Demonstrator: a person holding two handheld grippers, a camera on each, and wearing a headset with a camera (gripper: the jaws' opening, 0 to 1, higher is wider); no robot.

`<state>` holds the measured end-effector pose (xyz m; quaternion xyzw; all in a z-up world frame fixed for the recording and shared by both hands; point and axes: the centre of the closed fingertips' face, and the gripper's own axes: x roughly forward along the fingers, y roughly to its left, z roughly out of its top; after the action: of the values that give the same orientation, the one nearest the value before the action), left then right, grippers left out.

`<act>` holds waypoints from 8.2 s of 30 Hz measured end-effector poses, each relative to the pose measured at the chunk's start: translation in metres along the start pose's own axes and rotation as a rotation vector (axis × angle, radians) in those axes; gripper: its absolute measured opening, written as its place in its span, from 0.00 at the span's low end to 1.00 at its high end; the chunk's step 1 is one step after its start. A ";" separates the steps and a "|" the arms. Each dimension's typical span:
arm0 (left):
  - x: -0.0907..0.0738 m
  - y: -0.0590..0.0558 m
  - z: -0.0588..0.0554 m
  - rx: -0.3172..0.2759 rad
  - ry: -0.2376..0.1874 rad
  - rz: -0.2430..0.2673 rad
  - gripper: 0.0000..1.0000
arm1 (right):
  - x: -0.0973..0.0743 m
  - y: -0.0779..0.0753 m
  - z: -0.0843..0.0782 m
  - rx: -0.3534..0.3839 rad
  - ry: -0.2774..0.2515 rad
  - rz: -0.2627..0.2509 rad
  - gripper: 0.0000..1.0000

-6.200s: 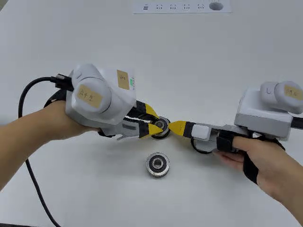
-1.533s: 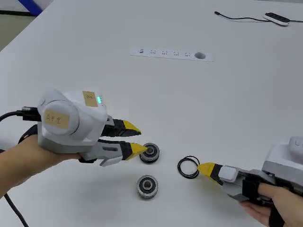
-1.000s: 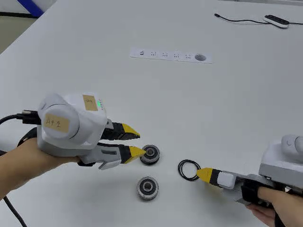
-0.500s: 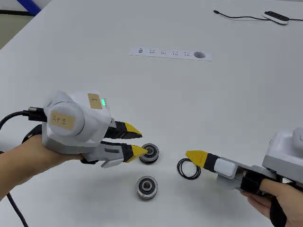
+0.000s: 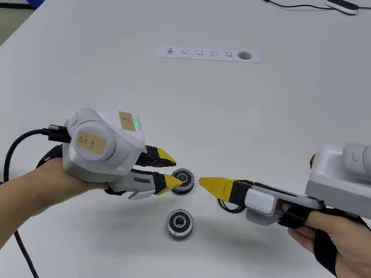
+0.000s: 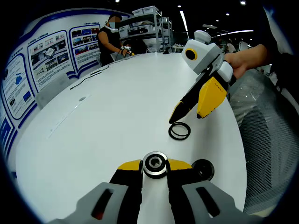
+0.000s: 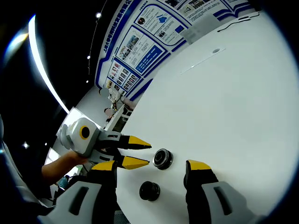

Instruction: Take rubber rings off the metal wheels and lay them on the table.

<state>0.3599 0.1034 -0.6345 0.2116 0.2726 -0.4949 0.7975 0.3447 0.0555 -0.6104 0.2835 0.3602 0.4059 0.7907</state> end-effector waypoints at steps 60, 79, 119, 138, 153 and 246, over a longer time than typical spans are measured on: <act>0.014 -0.006 -0.010 0.023 0.058 -0.069 0.13 | 0.052 0.009 -0.016 0.115 0.069 0.090 0.62; 0.017 -0.005 -0.010 0.020 0.055 -0.068 0.13 | 0.043 0.003 -0.013 0.210 0.013 0.105 0.49; 0.018 -0.003 -0.009 0.027 0.063 -0.069 0.13 | 0.046 -0.022 -0.018 0.172 0.075 -0.103 0.01; 0.018 -0.003 -0.009 0.035 0.067 -0.076 0.13 | 0.051 -0.020 -0.018 0.128 0.102 -0.064 0.01; 0.018 -0.002 -0.009 0.034 0.067 -0.072 0.13 | 0.057 -0.008 -0.010 0.111 0.092 -0.030 0.01; -0.069 -0.010 -0.008 -0.346 -0.281 0.240 0.72 | -0.040 -0.061 -0.027 0.157 0.036 -0.287 0.08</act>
<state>0.3240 0.1505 -0.5970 0.0318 0.2130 -0.3673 0.9048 0.3332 -0.0051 -0.6573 0.2827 0.4418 0.2645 0.8093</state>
